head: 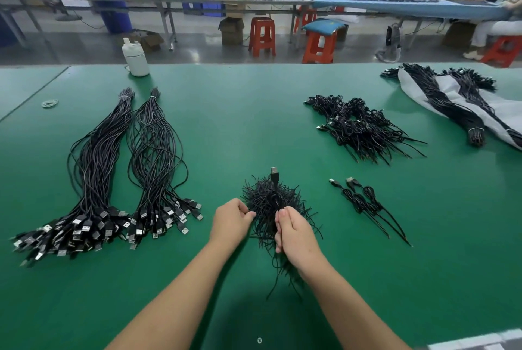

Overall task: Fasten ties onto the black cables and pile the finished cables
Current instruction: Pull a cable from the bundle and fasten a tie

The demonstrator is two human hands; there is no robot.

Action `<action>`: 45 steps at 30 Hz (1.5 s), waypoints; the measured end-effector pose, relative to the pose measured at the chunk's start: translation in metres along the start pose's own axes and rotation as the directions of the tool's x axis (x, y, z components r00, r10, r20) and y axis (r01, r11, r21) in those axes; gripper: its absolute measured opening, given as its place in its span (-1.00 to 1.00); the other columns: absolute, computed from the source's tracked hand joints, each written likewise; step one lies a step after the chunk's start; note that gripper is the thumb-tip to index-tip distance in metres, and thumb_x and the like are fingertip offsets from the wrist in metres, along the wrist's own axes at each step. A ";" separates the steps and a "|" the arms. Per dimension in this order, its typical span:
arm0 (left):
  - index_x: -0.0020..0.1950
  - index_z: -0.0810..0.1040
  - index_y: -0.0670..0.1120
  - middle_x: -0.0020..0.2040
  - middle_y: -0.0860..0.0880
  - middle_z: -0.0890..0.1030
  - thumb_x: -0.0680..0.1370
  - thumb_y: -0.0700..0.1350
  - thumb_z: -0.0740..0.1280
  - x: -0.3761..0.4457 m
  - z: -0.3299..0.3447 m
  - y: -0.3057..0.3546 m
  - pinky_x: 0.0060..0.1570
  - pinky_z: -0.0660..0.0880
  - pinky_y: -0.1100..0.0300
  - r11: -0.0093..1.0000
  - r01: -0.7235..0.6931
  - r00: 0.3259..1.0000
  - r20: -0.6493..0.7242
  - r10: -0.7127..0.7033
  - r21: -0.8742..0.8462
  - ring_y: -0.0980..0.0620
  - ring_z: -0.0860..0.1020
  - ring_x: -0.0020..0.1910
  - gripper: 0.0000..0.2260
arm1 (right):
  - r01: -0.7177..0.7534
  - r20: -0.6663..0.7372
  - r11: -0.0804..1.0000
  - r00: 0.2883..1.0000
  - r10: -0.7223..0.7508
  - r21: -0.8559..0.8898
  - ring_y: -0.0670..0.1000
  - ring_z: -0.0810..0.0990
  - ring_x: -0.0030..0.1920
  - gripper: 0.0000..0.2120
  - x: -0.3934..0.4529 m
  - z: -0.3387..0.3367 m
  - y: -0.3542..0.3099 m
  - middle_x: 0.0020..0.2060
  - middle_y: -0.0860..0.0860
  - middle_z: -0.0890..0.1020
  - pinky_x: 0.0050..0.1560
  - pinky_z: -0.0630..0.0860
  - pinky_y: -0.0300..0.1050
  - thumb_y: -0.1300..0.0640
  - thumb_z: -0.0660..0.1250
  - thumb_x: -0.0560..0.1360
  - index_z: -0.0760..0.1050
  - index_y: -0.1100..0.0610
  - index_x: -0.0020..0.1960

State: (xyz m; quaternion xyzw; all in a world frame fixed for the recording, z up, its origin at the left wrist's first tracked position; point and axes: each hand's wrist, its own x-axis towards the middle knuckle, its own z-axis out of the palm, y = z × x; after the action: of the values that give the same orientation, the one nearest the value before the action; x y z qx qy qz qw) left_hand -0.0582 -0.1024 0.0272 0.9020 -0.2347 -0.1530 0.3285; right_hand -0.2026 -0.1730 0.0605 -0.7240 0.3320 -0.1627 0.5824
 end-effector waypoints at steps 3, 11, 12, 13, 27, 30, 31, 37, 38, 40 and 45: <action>-0.13 0.55 0.00 -0.19 0.05 0.60 0.54 -0.03 0.43 0.002 0.007 0.000 -0.12 0.40 0.22 0.999 0.038 0.999 -0.009 -0.038 0.012 0.02 0.54 -0.14 -0.89 | 0.004 0.007 1.000 1.000 -0.004 -0.009 -0.02 0.35 -0.44 -0.70 -0.002 -0.001 -0.001 -0.43 0.02 0.35 -0.45 0.41 -0.31 0.08 0.01 0.71 0.35 0.11 -0.16; -0.23 0.52 0.08 -0.30 0.13 0.55 0.55 -0.01 0.38 0.000 0.003 -0.004 -0.22 0.42 0.19 0.998 0.029 0.998 -0.064 -0.025 0.051 0.04 0.53 -0.23 -0.84 | -0.010 0.051 0.999 0.999 0.012 -0.041 0.01 0.37 -0.38 -0.70 -0.004 0.000 0.002 -0.43 0.03 0.36 -0.44 0.41 -0.33 0.04 0.01 0.71 0.36 0.11 -0.12; -0.22 0.52 0.08 -0.31 0.14 0.54 0.55 0.00 0.37 -0.002 0.001 -0.004 -0.24 0.39 0.19 0.997 0.005 0.997 -0.079 0.001 0.077 0.04 0.52 -0.24 -0.84 | -0.013 0.055 0.999 0.998 0.015 -0.049 0.01 0.37 -0.37 -0.70 -0.004 0.000 0.002 -0.42 0.05 0.36 -0.44 0.41 -0.34 0.03 0.01 0.70 0.37 0.10 -0.12; -0.21 0.52 0.08 -0.29 0.13 0.54 0.56 0.01 0.36 -0.004 -0.001 -0.004 -0.26 0.37 0.19 0.993 -0.029 0.994 -0.097 0.040 0.117 0.04 0.51 -0.25 -0.85 | -0.014 0.057 0.998 0.998 0.017 -0.056 0.01 0.37 -0.37 -0.70 -0.005 0.000 0.003 -0.41 0.06 0.36 -0.43 0.41 -0.34 0.03 0.01 0.70 0.37 0.10 -0.11; -0.15 0.51 0.02 -0.19 0.10 0.49 0.55 -0.06 0.37 -0.053 -0.054 -0.030 -0.31 0.39 0.15 0.919 -0.330 0.905 -0.204 0.372 0.215 0.08 0.47 -0.32 -0.90 | -0.108 0.129 0.986 0.987 0.091 0.129 -0.04 0.52 -0.39 -0.66 0.000 0.011 0.005 -0.35 -0.03 0.57 -0.18 0.52 -0.07 -0.02 0.04 0.70 0.55 0.08 0.02; -0.22 0.54 0.06 -0.30 0.16 0.50 0.50 -0.09 0.44 -0.061 -0.053 -0.025 -0.30 0.34 0.27 0.940 -0.336 0.939 -0.101 0.329 -0.060 0.14 0.42 -0.36 -0.86 | -0.107 0.160 0.959 0.985 0.066 0.264 -0.06 0.52 -0.34 -0.69 0.000 0.018 0.000 -0.16 0.04 0.61 -0.25 0.51 -0.10 0.04 0.07 0.71 0.52 0.14 -0.01; -0.24 0.55 0.06 -0.37 0.17 0.48 0.50 -0.09 0.45 -0.064 -0.052 -0.024 -0.33 0.32 0.28 0.941 -0.313 0.950 -0.042 0.310 -0.132 0.13 0.38 -0.40 -0.86 | -0.106 0.155 0.947 0.986 0.061 0.305 -0.06 0.51 -0.33 -0.70 0.000 0.019 -0.003 -0.13 0.06 0.60 -0.26 0.49 -0.11 0.06 0.07 0.71 0.51 0.15 -0.03; -0.18 0.59 0.02 -0.46 0.09 0.39 0.52 -0.11 0.44 -0.070 -0.048 -0.019 -0.37 0.28 0.19 0.947 -0.176 0.967 0.133 0.218 -0.270 0.10 0.31 -0.43 -0.90 | 0.048 0.046 0.992 0.997 -0.053 0.117 -0.13 0.50 -0.30 -0.72 0.001 0.018 -0.008 -0.23 -0.01 0.57 -0.08 0.47 -0.15 0.09 0.06 0.70 0.47 0.12 -0.07; -0.15 0.59 0.00 -0.43 0.08 0.44 0.53 -0.14 0.42 -0.071 -0.047 -0.017 -0.36 0.28 0.19 0.933 -0.143 0.968 0.149 0.201 -0.331 0.06 0.32 -0.42 -0.91 | 0.074 0.038 0.994 0.996 -0.078 0.077 -0.14 0.52 -0.28 -0.73 0.000 0.017 -0.009 -0.22 0.01 0.57 -0.07 0.48 -0.16 0.10 0.06 0.70 0.45 0.12 -0.09; -0.10 0.60 -0.07 -0.36 0.00 0.50 0.56 -0.21 0.40 -0.072 -0.045 -0.012 -0.35 0.33 0.20 0.881 -0.065 0.969 0.180 0.167 -0.469 0.01 0.36 -0.42 -0.94 | 0.132 0.020 0.991 0.991 -0.132 0.004 -0.12 0.53 -0.24 -0.73 -0.001 0.017 -0.009 -0.17 0.07 0.56 -0.10 0.48 -0.26 0.13 0.06 0.70 0.41 0.10 -0.13; -0.14 0.65 -0.09 -0.40 0.02 0.52 0.56 -0.20 0.41 -0.074 -0.043 -0.004 -0.46 0.29 0.33 0.837 0.004 0.977 0.182 0.114 -0.547 0.12 0.35 -0.45 -0.91 | 0.249 0.006 0.964 0.968 -0.250 -0.088 -0.13 0.52 -0.22 -0.70 -0.004 0.018 -0.008 -0.11 0.10 0.48 -0.12 0.41 -0.40 0.16 0.06 0.70 0.36 0.07 -0.19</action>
State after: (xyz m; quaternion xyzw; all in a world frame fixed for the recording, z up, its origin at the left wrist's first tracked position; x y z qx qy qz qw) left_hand -0.1012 -0.0387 0.0655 0.7434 -0.2402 -0.2968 0.5492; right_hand -0.1920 -0.1563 0.0641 -0.7847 0.2467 -0.2216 0.5238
